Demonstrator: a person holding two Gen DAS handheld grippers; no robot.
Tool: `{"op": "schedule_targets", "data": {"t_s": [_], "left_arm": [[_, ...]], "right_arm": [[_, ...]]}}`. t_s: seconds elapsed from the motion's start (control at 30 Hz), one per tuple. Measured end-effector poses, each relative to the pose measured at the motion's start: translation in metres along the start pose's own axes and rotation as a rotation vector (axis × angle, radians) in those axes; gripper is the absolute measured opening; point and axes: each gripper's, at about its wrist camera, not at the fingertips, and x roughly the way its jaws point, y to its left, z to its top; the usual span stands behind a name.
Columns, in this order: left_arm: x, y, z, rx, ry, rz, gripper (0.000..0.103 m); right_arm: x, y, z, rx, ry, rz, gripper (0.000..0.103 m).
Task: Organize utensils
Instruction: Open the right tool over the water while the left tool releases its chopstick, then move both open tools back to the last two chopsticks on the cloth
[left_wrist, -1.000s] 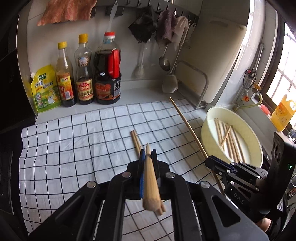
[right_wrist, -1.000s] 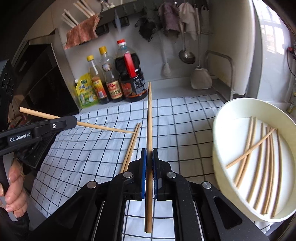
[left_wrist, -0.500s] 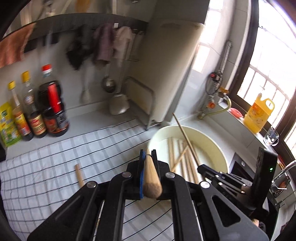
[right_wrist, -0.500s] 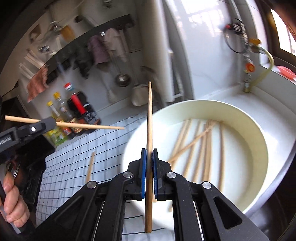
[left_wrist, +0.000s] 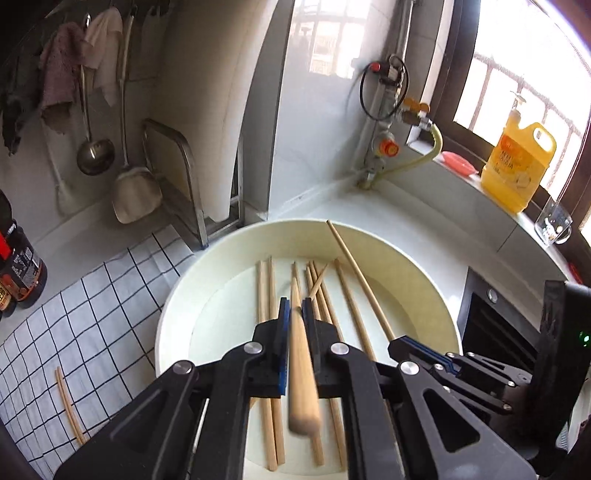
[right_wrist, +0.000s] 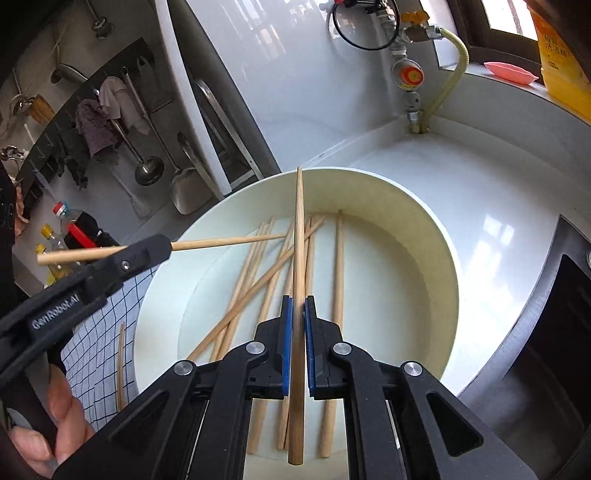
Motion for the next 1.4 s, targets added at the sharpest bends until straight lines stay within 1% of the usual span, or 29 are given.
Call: {"op": "schedule_targets", "data": {"t_s": [0.1, 0.13, 0.17, 0.2, 0.23, 0.27, 0.3, 0.33, 0.4, 0.5, 0.6, 0.7, 0.8, 0.97, 1.07, 1.13, 1.23, 1.4], "left_arm": [[0.014, 0.0, -0.009, 0.012, 0.063, 0.014, 0.008], [0.016, 0.001, -0.011, 0.012, 0.081, 0.024, 0.011], [0.017, 0.003, -0.013, 0.01, 0.092, 0.032, 0.021], [0.016, 0.006, -0.014, 0.005, 0.095, 0.041, 0.028], [0.012, 0.009, -0.015, -0.002, 0.089, 0.053, 0.055], [0.006, 0.012, -0.015, -0.011, 0.072, 0.063, 0.081], [-0.001, 0.015, -0.015, -0.019, 0.044, 0.071, 0.087], [-0.009, 0.018, -0.016, -0.022, 0.02, 0.083, 0.086], [-0.02, 0.024, -0.016, -0.026, 0.008, 0.114, 0.086], [-0.035, 0.039, -0.021, -0.065, -0.009, 0.129, 0.086], [-0.05, 0.055, -0.031, -0.099, -0.023, 0.144, 0.086], [-0.067, 0.073, -0.045, -0.123, -0.049, 0.192, 0.087], [-0.083, 0.091, -0.06, -0.154, -0.071, 0.237, 0.088], [-0.106, 0.118, -0.084, -0.184, -0.089, 0.323, 0.089], [-0.117, 0.131, -0.098, -0.198, -0.086, 0.36, 0.089], [-0.128, 0.139, -0.108, -0.208, -0.095, 0.375, 0.089], [-0.141, 0.151, -0.121, -0.231, -0.117, 0.403, 0.092], [-0.154, 0.171, -0.139, -0.277, -0.128, 0.419, 0.093]], "right_arm": [[0.006, 0.0, -0.001, -0.004, 0.028, -0.009, 0.006], [0.007, 0.001, -0.001, -0.006, 0.035, -0.013, 0.007], [0.008, 0.001, -0.001, -0.006, 0.041, -0.017, 0.007], [0.007, 0.001, -0.001, -0.005, 0.039, -0.02, 0.012], [0.005, 0.001, -0.001, -0.003, 0.034, -0.024, 0.017], [0.002, 0.002, -0.001, -0.002, 0.019, -0.032, 0.025], [-0.002, 0.002, 0.0, -0.003, 0.004, -0.039, 0.026], [-0.006, 0.001, 0.001, 0.0, -0.006, -0.04, 0.026], [-0.013, 0.001, 0.002, 0.005, -0.023, -0.031, 0.026], [-0.019, 0.004, 0.003, 0.0, -0.036, -0.022, 0.026], [-0.022, 0.013, 0.002, -0.017, -0.039, -0.008, 0.03], [-0.024, 0.024, 0.0, -0.043, -0.039, 0.006, 0.031], [-0.024, 0.04, -0.004, -0.079, -0.037, 0.023, 0.035], [-0.021, 0.072, -0.013, -0.154, -0.023, 0.061, 0.035], [-0.02, 0.091, -0.021, -0.196, -0.017, 0.084, 0.036], [-0.02, 0.101, -0.027, -0.22, -0.014, 0.099, 0.037], [-0.019, 0.116, -0.034, -0.252, -0.01, 0.108, 0.037], [-0.015, 0.146, -0.051, -0.317, -0.002, 0.128, 0.039]]}}
